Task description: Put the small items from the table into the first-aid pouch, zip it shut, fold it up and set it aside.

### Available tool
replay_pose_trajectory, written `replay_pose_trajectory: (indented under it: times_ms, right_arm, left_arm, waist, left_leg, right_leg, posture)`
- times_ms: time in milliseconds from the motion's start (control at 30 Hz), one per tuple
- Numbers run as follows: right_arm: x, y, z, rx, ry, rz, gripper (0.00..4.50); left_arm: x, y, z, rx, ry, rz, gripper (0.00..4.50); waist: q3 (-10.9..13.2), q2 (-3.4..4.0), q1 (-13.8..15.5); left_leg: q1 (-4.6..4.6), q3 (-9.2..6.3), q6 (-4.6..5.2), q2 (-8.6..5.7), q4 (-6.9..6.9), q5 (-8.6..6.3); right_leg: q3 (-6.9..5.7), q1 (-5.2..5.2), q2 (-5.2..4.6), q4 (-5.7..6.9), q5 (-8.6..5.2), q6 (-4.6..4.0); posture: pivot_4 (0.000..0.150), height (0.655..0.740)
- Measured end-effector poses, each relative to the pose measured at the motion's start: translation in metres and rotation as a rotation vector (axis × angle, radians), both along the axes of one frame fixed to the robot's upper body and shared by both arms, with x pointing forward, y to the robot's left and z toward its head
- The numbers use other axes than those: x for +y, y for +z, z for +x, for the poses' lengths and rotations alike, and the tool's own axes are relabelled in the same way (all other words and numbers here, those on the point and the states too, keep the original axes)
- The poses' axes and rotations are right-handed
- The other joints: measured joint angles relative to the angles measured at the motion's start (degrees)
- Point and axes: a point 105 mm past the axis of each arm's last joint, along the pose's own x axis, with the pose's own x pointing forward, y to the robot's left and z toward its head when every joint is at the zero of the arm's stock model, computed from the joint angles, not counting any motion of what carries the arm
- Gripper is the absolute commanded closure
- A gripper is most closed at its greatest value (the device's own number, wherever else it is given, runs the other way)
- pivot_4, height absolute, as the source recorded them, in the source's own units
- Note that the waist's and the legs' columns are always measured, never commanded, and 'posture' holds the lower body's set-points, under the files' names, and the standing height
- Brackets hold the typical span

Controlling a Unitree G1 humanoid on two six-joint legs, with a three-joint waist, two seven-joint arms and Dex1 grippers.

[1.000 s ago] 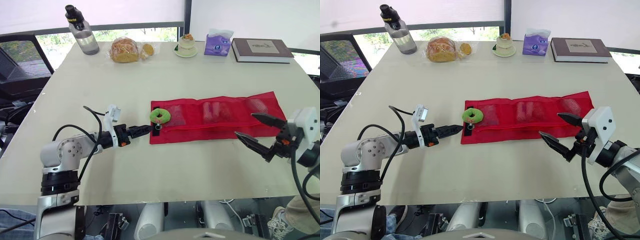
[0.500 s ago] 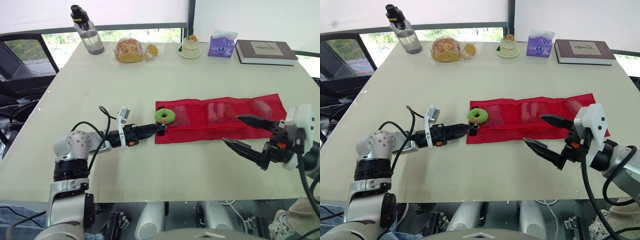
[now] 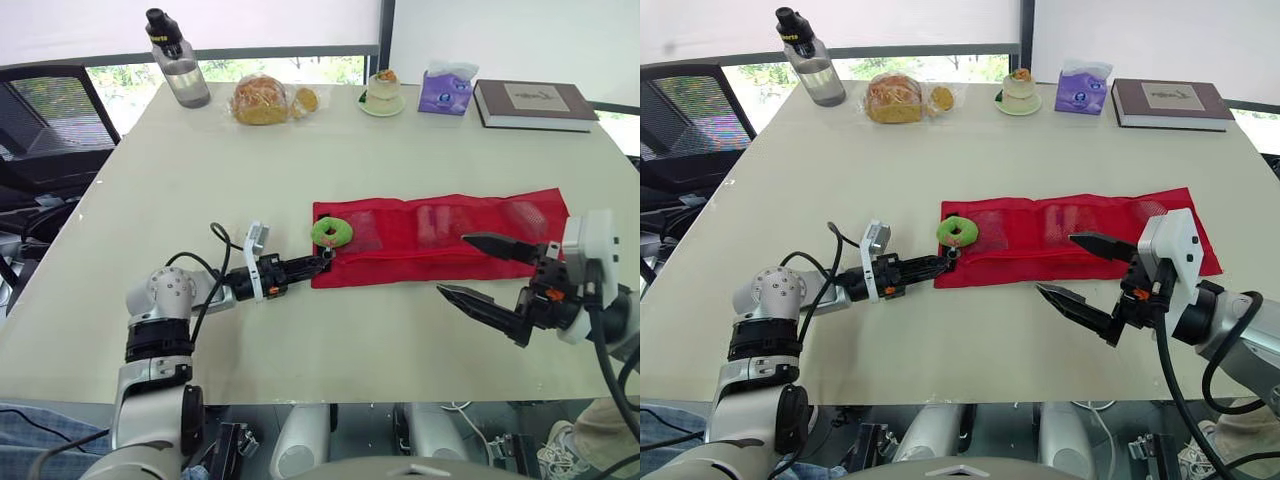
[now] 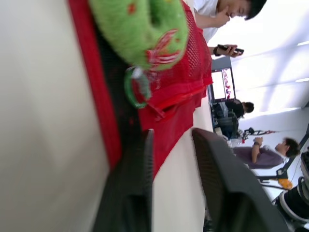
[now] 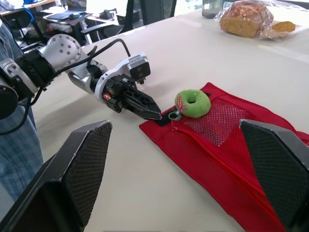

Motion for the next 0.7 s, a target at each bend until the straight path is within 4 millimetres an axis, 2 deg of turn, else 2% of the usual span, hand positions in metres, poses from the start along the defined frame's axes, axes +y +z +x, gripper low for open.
replay_pose_trajectory:
  times_ms: [133, 167, 200, 267, 333, 367, 433, 467, 700]
  right_arm:
    - [-0.001, -0.002, 0.001, 0.001, -0.013, -0.004, 0.00]
    - [-0.002, -0.003, 0.000, 0.000, -0.021, -0.008, 0.00]
    - [-0.002, -0.004, 0.000, 0.000, -0.024, -0.010, 0.00]
    - [-0.001, -0.005, 0.000, -0.002, -0.025, -0.010, 0.00]
    - [0.001, -0.006, -0.001, -0.006, -0.021, -0.010, 0.00]
    - [0.001, -0.006, -0.001, -0.011, -0.019, -0.011, 0.00]
    - [0.001, -0.006, 0.000, -0.019, -0.022, -0.011, 0.00]
    - [0.001, -0.006, 0.000, -0.020, -0.023, -0.013, 0.00]
    - [0.003, -0.008, 0.001, -0.020, -0.027, -0.006, 0.00]
  left_arm:
    - [0.007, -0.004, -0.002, -0.027, 0.013, 0.085, 3.26]
    - [0.014, -0.002, -0.003, -0.075, 0.024, 0.166, 3.26]
    - [0.017, -0.001, -0.004, -0.093, 0.029, 0.203, 3.05]
    - [0.023, 0.004, -0.001, -0.124, 0.055, 0.264, 2.45]
    - [0.022, 0.010, 0.003, -0.149, 0.064, 0.287, 1.51]
    - [0.022, 0.016, 0.007, -0.164, 0.074, 0.310, 0.89]
    - [0.021, 0.020, 0.010, -0.181, 0.078, 0.323, 0.19]
    - [0.021, 0.023, 0.011, -0.190, 0.082, 0.332, 0.09]
    - [0.029, 0.028, 0.031, -0.176, 0.157, 0.397, 0.09]
  waist:
    - [0.0, 0.00, -0.5]
    - [0.0, -0.01, -0.8]
    - [0.0, -0.02, -0.8]
    - [0.0, -0.01, -0.8]
    - [0.0, -0.02, -0.7]
    - [0.0, -0.02, -0.6]
    - [0.0, -0.02, -0.6]
    - [0.0, -0.02, -0.6]
    - [0.0, -0.02, -0.9]
  left_leg:
    - [0.12, -0.06, 0.00, 0.07, -0.10, 0.00]
    - [0.11, -0.09, 0.00, 0.08, -0.12, 0.00]
    - [0.09, -0.11, 0.00, 0.09, -0.12, 0.00]
    - [0.09, -0.12, 0.00, 0.08, -0.12, 0.00]
    - [0.08, -0.11, 0.00, 0.07, -0.10, 0.00]
    - [0.06, -0.09, 0.00, 0.06, -0.10, 0.00]
    - [0.07, -0.05, 0.00, 0.06, -0.10, 0.00]
    - [0.07, -0.04, 0.00, 0.06, -0.10, 0.00]
    - [0.07, 0.04, 0.00, 0.06, -0.11, 0.00]
  right_leg:
    - [0.09, -0.01, -0.01, 0.00, 0.01, -0.04]
    - [0.09, -0.01, -0.02, -0.02, 0.01, -0.04]
    - [0.09, -0.02, -0.02, -0.04, 0.01, -0.04]
    - [0.09, -0.02, -0.03, -0.05, 0.01, -0.04]
    - [0.06, -0.01, -0.03, -0.08, 0.01, -0.03]
    - [0.04, 0.00, -0.02, -0.11, 0.02, -0.02]
    - [0.05, 0.00, -0.01, -0.11, 0.02, -0.02]
    - [0.04, 0.00, 0.00, -0.12, 0.02, -0.02]
    - [-0.03, 0.01, 0.07, -0.12, 0.02, -0.01]
  posture:
    - [0.150, 0.7400]
    - [0.150, 0.7400]
    - [0.150, 0.7400]
    - [0.150, 0.7400]
    - [0.150, 0.7400]
    - [0.150, 0.7400]
    - [0.150, 0.7400]
    - [0.150, 0.7400]
    - [0.150, 0.7400]
